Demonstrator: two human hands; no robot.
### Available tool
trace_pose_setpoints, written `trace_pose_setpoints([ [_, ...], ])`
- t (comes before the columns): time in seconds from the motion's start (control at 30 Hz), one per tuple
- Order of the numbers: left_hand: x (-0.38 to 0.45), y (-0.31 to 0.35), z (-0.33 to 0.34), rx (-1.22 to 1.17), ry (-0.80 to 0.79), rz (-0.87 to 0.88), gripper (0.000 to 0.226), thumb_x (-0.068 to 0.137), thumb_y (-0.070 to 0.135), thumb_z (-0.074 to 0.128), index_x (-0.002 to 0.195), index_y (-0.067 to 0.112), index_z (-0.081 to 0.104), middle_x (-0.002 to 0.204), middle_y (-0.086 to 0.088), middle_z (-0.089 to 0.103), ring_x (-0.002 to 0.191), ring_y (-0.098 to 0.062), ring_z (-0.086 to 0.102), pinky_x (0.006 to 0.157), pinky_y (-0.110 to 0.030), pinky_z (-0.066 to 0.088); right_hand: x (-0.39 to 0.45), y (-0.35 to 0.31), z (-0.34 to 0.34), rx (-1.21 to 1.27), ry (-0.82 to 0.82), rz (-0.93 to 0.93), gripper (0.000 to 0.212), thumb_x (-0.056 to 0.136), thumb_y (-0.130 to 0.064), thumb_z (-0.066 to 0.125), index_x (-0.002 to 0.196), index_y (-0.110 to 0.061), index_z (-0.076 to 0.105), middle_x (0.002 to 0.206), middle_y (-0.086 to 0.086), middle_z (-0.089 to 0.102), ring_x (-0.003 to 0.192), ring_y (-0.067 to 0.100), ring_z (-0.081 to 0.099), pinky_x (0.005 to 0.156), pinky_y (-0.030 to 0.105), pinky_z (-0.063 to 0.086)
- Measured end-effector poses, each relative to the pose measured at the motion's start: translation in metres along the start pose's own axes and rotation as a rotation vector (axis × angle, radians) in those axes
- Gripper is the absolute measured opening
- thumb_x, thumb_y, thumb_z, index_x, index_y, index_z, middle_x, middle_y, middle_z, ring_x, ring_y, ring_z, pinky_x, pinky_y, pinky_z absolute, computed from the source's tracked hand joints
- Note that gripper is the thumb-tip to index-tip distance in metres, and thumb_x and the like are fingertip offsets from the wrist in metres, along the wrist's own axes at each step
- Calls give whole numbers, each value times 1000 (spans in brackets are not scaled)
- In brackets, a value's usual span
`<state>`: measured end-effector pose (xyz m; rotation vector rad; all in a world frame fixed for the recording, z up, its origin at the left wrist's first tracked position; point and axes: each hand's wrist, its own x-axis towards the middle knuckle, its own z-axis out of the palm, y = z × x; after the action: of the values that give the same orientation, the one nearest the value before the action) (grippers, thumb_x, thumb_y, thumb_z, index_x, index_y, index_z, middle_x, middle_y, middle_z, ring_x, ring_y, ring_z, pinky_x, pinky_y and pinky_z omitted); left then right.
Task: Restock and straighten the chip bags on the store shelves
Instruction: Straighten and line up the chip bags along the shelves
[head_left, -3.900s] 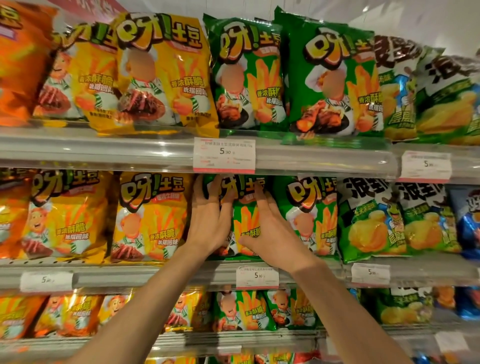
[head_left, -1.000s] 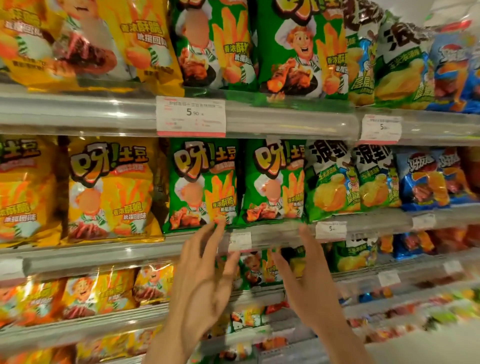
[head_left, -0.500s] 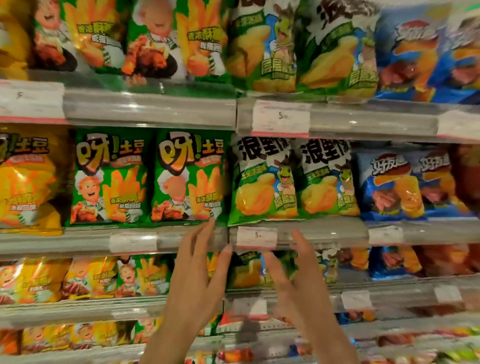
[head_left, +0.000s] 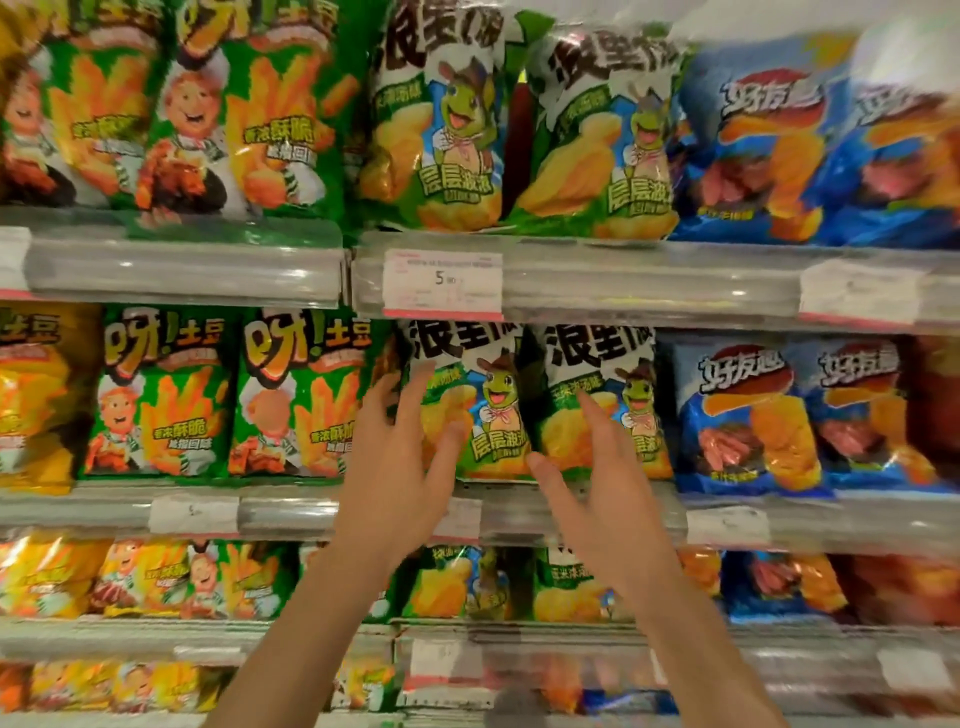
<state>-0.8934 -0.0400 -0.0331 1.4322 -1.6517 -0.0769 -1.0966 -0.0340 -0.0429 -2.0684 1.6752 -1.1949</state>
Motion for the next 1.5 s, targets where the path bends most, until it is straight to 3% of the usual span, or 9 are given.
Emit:
trace_pose_setpoints([
  [0.13,27,-4,16,-45,-19,-21,58,101,48,44,154,37,23,164,-13,15,152,-26,11,116,-37,17,33,-11,2,-52,-76,-93,84,93,-55,60,158,-33,12,154,1,35,135,20,45,110,43,42],
  [0.23,44,-6,25,-89,-49,-81,64,101,44,48,157,37,17,166,-11,10,153,-21,5,119,-38,14,62,-16,2,-21,-208,-76,95,88,-53,67,157,-38,4,160,2,27,138,22,44,109,48,43],
  [0.4,63,-5,27,-114,-34,-112,62,102,45,46,157,33,20,161,-17,25,148,-31,23,114,-41,28,100,-19,6,72,-387,-60,124,65,-57,79,158,-39,-1,165,-5,18,148,16,27,118,46,35],
  [0.5,72,-7,29,-92,-29,-132,59,102,50,40,156,34,22,159,-17,27,141,-38,33,108,-45,36,112,-22,9,49,-452,-27,127,68,-44,87,159,-34,0,164,-2,22,147,16,30,119,37,32],
  [0.67,81,-11,36,-136,-38,-155,56,102,52,39,154,36,25,156,-16,31,137,-40,39,103,-48,41,114,-20,14,95,-460,-7,126,69,-31,91,159,-33,2,150,-10,37,138,9,38,114,27,35],
  [0.8,82,-21,42,-177,-8,-87,61,98,61,40,151,34,31,154,-11,36,142,-32,33,113,-52,36,110,-12,14,132,-440,-17,131,62,-38,91,157,-39,2,159,-2,34,140,14,42,115,37,39],
  [1.13,84,-29,52,-178,-40,-86,79,90,71,35,158,37,14,167,-2,11,153,-26,12,124,-48,18,107,-9,15,152,-465,-2,132,70,-27,90,156,-42,-9,166,-7,17,144,15,35,117,38,36],
  [1.37,41,-25,27,69,-32,179,60,105,46,31,160,31,12,168,-8,-8,155,-26,1,124,-35,5,87,-11,14,176,-270,-83,107,75,-50,77,155,-44,7,165,-11,16,150,13,24,120,46,31],
  [1.5,27,-42,1,318,111,480,48,101,21,46,148,12,45,160,-16,30,146,-36,31,119,-49,29,71,-34,30,-173,38,-257,72,97,-42,57,158,-26,22,163,4,23,150,24,22,120,48,28],
])
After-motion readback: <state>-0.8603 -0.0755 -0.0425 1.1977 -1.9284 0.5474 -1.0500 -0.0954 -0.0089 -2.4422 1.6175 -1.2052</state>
